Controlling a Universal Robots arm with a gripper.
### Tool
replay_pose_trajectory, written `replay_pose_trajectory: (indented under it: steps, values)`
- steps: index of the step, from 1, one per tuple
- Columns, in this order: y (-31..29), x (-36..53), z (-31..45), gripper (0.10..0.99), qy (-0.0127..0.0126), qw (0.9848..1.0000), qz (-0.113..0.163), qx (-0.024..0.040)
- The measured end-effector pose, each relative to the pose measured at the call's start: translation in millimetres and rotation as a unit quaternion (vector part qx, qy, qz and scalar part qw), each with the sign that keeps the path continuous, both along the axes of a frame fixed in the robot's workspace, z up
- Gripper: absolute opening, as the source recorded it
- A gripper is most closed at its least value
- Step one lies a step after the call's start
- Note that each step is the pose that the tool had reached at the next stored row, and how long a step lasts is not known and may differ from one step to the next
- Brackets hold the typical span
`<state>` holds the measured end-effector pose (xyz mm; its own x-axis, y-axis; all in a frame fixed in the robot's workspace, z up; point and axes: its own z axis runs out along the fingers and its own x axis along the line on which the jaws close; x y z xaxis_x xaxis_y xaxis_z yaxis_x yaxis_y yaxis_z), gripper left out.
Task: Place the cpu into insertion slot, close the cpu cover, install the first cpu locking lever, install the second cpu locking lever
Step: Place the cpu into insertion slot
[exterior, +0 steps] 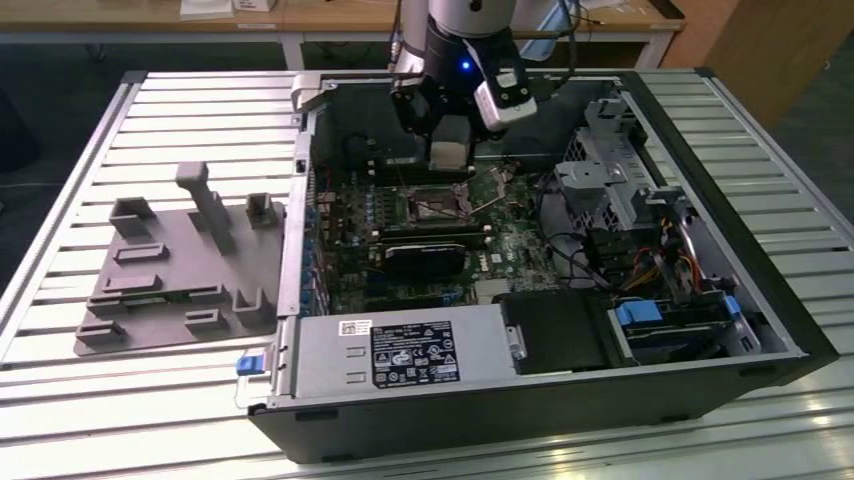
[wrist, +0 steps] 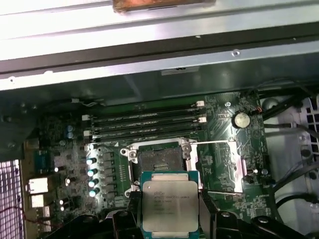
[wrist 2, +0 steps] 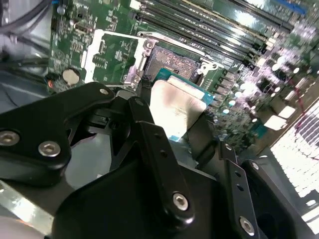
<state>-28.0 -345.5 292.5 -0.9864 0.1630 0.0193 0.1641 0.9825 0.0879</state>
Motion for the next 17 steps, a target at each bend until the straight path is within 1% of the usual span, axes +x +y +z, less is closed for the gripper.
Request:
replay_pose_trajectory:
  steps: [2, 5, 9, 11, 13, 17]
  values:
    - [0.0, 0.0, -2.0, 0.541, 0.0, 0.9998, -0.019, 0.0001]
    - [0.0, 0.0, -4.8, 0.541, 0.0, 0.999, -0.046, 0.0]
    - [0.0, 0.0, -8.5, 0.541, 0.0, 0.9966, -0.082, 0.0]
    - [0.0, 0.0, -10.3, 0.541, 0.0, 0.995, -0.1, 0.0]
    - [0.0, 0.0, -12.1, 0.541, 0.0, 0.993, -0.118, 0.0]
    - [0.0, 0.0, -15.5, 0.541, 0.0, 0.988, -0.154, 0.0]
